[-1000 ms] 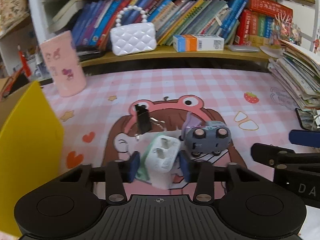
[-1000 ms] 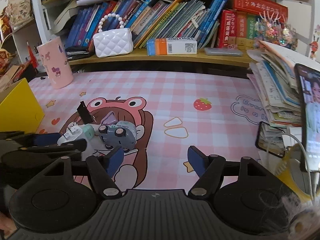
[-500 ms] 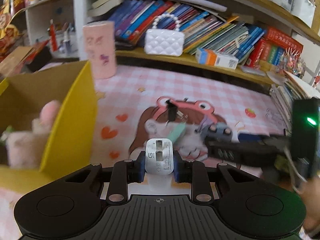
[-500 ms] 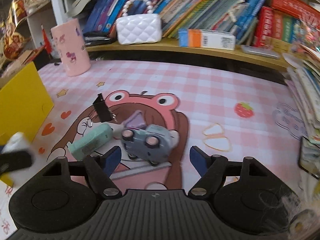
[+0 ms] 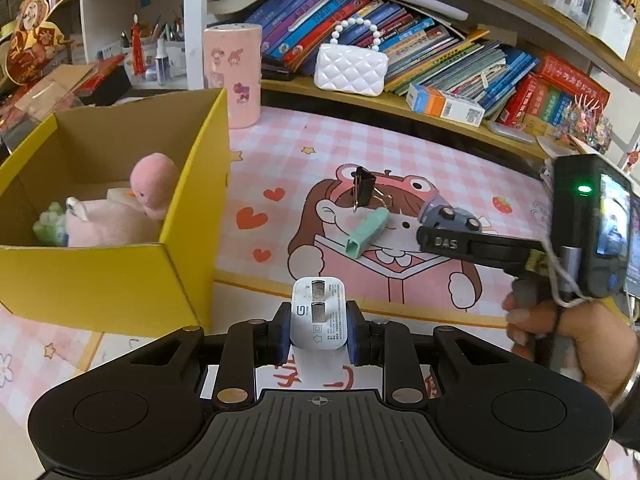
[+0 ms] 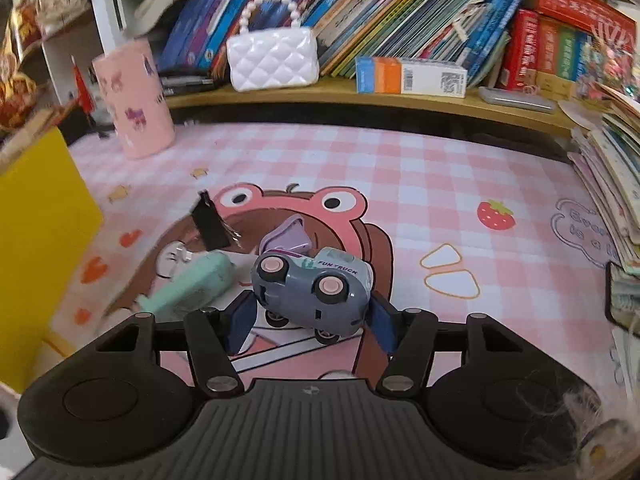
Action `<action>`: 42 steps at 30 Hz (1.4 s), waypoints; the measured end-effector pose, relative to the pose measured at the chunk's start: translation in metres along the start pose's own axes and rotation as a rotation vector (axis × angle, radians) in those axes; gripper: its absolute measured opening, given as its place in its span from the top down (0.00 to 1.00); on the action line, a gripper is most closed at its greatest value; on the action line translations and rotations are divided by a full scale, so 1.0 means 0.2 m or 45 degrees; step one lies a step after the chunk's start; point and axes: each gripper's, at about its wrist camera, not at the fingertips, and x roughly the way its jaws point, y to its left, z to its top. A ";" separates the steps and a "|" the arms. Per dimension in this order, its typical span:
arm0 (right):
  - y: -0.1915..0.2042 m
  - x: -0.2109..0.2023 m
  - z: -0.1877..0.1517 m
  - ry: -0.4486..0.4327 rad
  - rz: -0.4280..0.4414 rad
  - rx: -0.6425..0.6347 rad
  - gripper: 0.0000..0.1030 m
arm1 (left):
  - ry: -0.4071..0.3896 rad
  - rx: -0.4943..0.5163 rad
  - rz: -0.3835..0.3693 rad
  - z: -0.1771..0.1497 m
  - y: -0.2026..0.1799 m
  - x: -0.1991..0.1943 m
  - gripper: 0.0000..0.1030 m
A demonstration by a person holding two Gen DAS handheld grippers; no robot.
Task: Organize objects
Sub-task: 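Grasp the white charger plug with the left gripper while the right gripper grasps the grey toy car, then carry the charger plug and toy car over the yellow box with both grippers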
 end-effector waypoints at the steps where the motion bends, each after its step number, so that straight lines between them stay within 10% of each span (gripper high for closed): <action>1: 0.00 -0.04 0.00 -0.007 0.008 0.009 0.45 | -0.002 -0.002 -0.005 -0.01 0.01 -0.01 0.76; 18: 0.24 -0.70 -0.28 0.023 0.081 -0.034 0.45 | -0.025 -0.036 -0.043 -0.22 0.25 -0.24 0.76; 42: 1.09 -0.94 -0.62 0.063 0.125 -0.127 0.45 | -0.080 -0.121 -0.107 -0.45 0.97 -0.63 0.76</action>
